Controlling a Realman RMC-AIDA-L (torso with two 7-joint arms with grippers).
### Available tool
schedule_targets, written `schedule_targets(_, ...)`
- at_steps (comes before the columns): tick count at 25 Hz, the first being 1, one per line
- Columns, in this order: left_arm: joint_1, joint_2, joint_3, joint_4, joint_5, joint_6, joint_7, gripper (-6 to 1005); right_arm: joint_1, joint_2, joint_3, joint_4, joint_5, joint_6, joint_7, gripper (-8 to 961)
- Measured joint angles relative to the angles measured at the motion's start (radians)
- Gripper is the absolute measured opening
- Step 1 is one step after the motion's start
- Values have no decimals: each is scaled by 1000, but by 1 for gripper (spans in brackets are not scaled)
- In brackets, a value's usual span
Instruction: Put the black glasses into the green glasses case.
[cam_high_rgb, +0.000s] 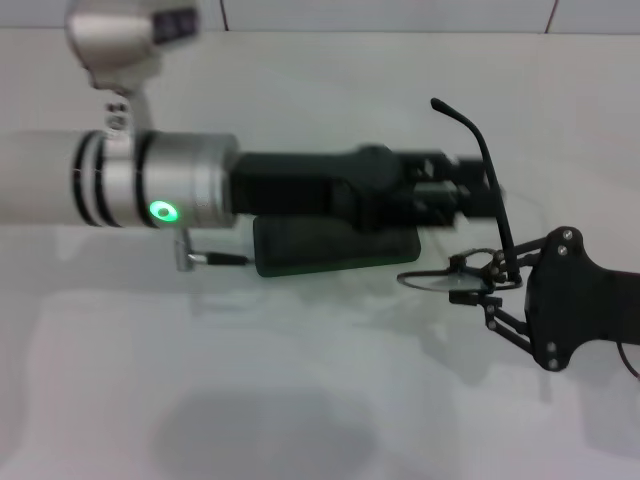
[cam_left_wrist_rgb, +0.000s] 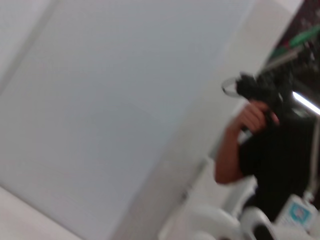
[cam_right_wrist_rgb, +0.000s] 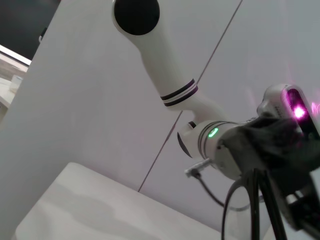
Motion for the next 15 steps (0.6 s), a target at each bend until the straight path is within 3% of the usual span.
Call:
schedule_targets(4, 36, 21, -68, -1, -2, -18, 6, 648, -5, -1, 0, -3, -6, -49, -29, 112)
schedule_targets(9, 68, 34, -73, 0, 30, -169, 12, 648, -11, -3, 0, -5, -3, -167, -78, 112)
schedule_targets(15, 48, -10, -71, 0, 88, -258, 46, 647, 19, 2, -63, 6, 3, -230, -78, 112)
